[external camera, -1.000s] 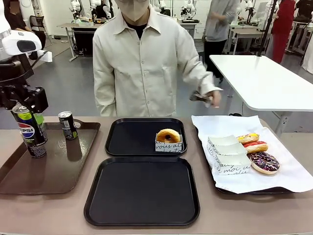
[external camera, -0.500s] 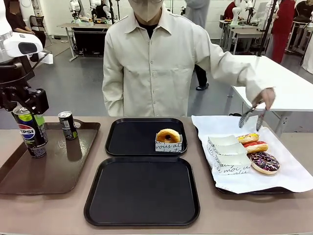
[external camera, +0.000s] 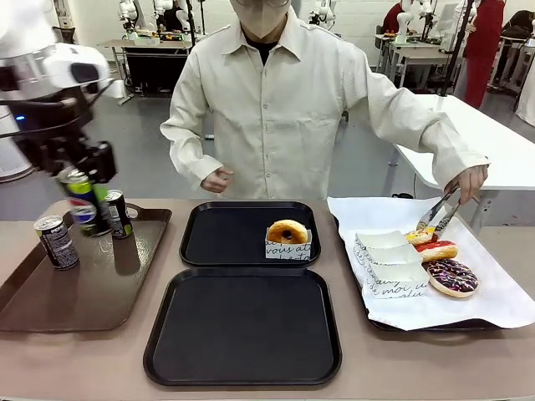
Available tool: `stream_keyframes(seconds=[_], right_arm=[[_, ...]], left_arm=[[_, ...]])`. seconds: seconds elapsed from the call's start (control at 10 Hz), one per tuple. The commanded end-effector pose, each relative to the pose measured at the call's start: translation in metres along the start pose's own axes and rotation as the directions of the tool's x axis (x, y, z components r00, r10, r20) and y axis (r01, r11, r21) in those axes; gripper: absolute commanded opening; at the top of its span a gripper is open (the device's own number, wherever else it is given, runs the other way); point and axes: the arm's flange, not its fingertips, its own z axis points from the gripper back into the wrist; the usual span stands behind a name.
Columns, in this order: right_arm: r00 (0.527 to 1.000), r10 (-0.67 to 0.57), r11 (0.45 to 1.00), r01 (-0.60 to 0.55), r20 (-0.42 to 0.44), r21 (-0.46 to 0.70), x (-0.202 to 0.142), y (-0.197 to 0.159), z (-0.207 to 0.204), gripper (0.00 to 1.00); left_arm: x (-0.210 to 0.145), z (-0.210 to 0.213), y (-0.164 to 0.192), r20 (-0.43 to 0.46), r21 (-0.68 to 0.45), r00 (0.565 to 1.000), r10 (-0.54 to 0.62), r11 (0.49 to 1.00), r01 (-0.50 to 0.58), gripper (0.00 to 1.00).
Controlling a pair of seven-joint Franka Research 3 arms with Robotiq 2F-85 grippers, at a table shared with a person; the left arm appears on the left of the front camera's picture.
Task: Set up donuts and drinks on trays.
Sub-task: Pick up one Pepsi coke and place it on the Flat Tray.
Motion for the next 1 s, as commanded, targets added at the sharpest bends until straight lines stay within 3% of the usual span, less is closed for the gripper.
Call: stream_keyframes(seconds=[0.0,0.3,0.5,0.6,0.8,0.9], right_arm=[[1.000,0.000,1.000,0.000,0.015,0.023,0.002,0.001,0.002,1.00],[1.000,0.000,1.000,0.000,0.015,0.023,0.002,0.001,0.002,1.00],[1.000,0.000,1.000,0.000,0.015,0.023,0.002,0.001,0.002,1.00],[1.000,0.000,1.000,0.000,0.015,0.023,0.002,0.001,0.002,1.00],[1.000,0.000,1.000,0.000,0.015,0.023,0.002,0.001,0.002,1.00],[1.000,0.000,1.000,0.000,0.015,0.023,0.002,0.001,0.002,1.00]], left_arm=[[0.065,-0.016,-0.044,0.027,-0.020,0.996,-0.086,0.996,0.087,0.59],[0.138,-0.064,-0.094,0.024,-0.058,0.989,-0.148,0.987,0.150,0.59],[0.160,-0.084,-0.115,0.005,-0.092,0.983,-0.184,0.979,0.184,0.59],[0.136,-0.073,-0.108,-0.030,-0.096,0.971,-0.237,0.968,0.234,0.59],[0.028,-0.052,-0.076,-0.069,-0.052,0.908,-0.414,0.910,0.411,0.59],[0.004,-0.047,-0.072,-0.061,-0.040,0.892,-0.447,0.894,0.446,0.59]])
